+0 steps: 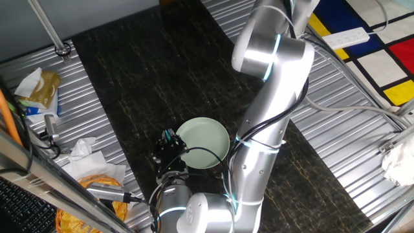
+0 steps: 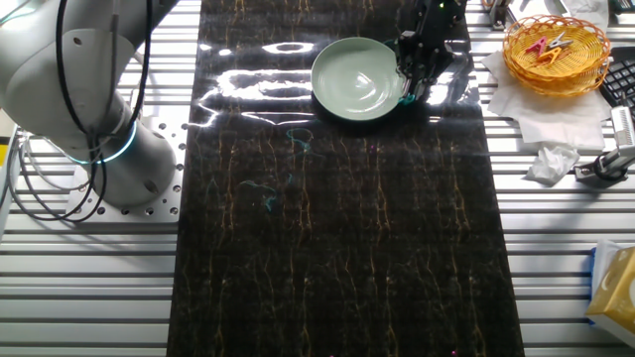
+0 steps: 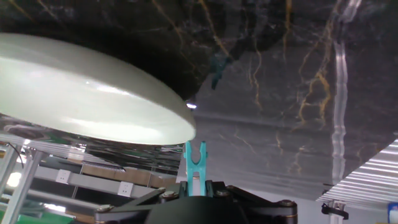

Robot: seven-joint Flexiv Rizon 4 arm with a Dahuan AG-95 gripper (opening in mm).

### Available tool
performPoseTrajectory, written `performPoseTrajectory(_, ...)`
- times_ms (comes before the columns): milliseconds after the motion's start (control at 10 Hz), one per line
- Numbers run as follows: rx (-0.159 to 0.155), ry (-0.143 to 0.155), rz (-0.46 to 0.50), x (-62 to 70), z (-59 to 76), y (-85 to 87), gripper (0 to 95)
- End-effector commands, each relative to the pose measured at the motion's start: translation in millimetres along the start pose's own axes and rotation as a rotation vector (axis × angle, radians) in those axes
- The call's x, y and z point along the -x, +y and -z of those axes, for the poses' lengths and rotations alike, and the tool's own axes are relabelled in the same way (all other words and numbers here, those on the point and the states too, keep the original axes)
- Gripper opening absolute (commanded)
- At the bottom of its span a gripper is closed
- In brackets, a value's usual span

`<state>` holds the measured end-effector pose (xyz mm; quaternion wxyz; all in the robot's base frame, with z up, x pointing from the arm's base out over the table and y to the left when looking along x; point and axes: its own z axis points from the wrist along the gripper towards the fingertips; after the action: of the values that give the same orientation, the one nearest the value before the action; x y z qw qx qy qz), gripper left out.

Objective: Use a clamp

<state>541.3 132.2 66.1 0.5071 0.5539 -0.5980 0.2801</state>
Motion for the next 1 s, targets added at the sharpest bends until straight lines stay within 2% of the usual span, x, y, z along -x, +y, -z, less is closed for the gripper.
performPoseTrajectory(100,-0.003,0.013,0.014,6.9,-11.4,-0.3,0.0)
performPoseTrajectory(600,-0.019,0.023,0.016,-9.2,-22.9,1.0,0.0)
performPoseTrajectory(700,-0.021,0.013,0.01,-14.1,-29.5,2.5,0.0)
performPoseTrajectory(1000,-0.018,-0.011,0.011,-11.2,-41.9,9.9,0.0)
